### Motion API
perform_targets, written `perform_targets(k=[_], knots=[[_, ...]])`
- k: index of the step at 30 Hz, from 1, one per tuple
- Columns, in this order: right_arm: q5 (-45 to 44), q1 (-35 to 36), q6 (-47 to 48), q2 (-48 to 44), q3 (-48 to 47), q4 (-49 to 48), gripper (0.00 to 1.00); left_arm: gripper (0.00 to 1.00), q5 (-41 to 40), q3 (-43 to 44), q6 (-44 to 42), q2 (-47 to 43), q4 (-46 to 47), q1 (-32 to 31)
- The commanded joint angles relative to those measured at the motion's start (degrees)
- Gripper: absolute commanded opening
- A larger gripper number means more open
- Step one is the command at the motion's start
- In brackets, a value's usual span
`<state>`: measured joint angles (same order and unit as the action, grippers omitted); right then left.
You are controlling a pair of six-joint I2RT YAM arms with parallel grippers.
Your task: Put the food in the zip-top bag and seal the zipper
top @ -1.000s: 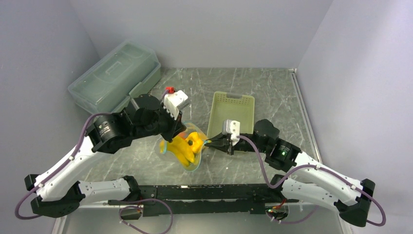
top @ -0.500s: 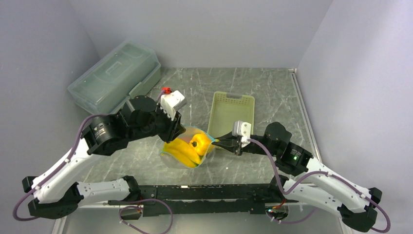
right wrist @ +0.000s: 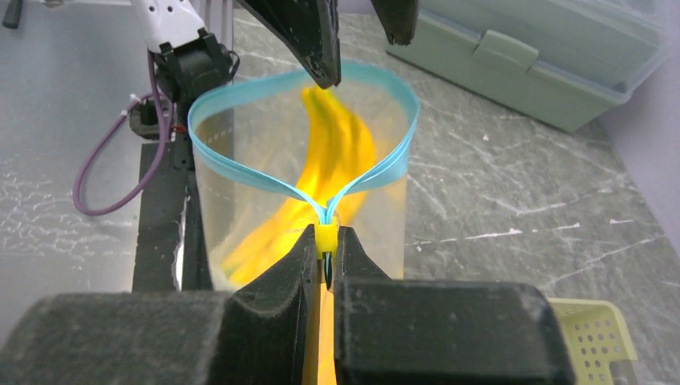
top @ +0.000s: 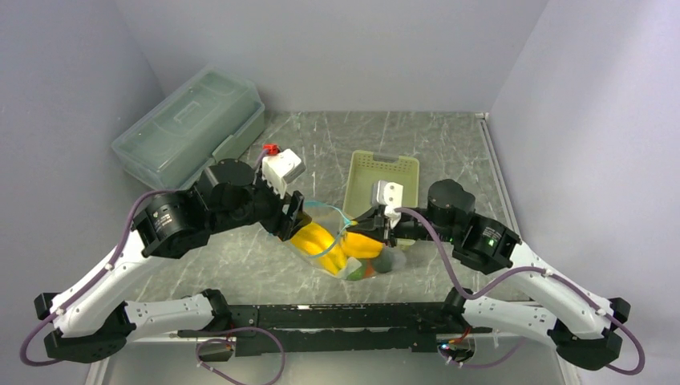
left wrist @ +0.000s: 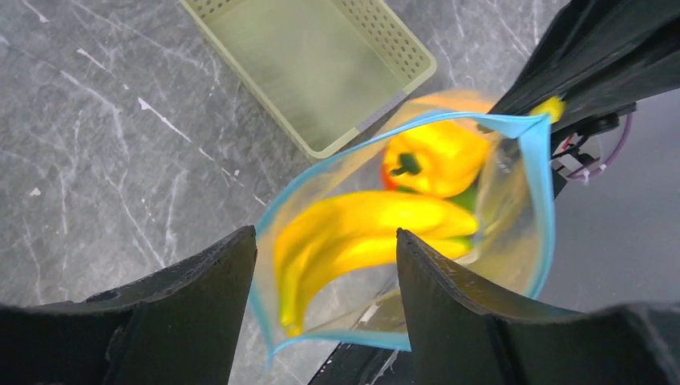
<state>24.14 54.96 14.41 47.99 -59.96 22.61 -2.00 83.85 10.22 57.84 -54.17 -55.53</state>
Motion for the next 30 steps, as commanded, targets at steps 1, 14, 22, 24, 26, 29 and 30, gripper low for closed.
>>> perform_targets(k=[1, 14, 22, 24, 26, 29, 30], knots=[[1.30, 0.24, 0.36, 1.08, -3.34, 1.33, 0.00, 0.70, 4.99, 0.20, -1.20, -0.39, 4.21, 0.16], [6.78, 0.23, -0.04, 4.32, -6.58, 4.53, 0.00, 0.73, 13.89, -1.33, -5.91, -0.02, 10.79, 0.16], [9.79, 0.20, -0.90, 4.67, -8.28, 7.74, 0.00, 0.72, 24.08, -4.82, -7.43, 0.10, 15.28, 0.12], [9.60, 0.15, -0.75, 5.10, -9.30, 9.77, 0.00, 0.72, 25.09, -5.00, -6.76, 0.71, 16.01, 0.11], [9.08, 0.23, -0.70, 5.88, -10.21, 11.49, 0.00, 0.73, 25.98, -4.91, -6.24, 1.38, 16.97, 0.15], [8.36, 0.22, -1.00, 7.04, -11.10, 12.98, 0.00, 0.73, 27.90, -4.53, -5.75, 2.49, 17.55, 0.16], [8.16, 0.23, -1.11, 7.36, -11.21, 13.14, 0.00, 0.74, 28.89, -4.46, -5.60, 2.84, 17.79, 0.16]])
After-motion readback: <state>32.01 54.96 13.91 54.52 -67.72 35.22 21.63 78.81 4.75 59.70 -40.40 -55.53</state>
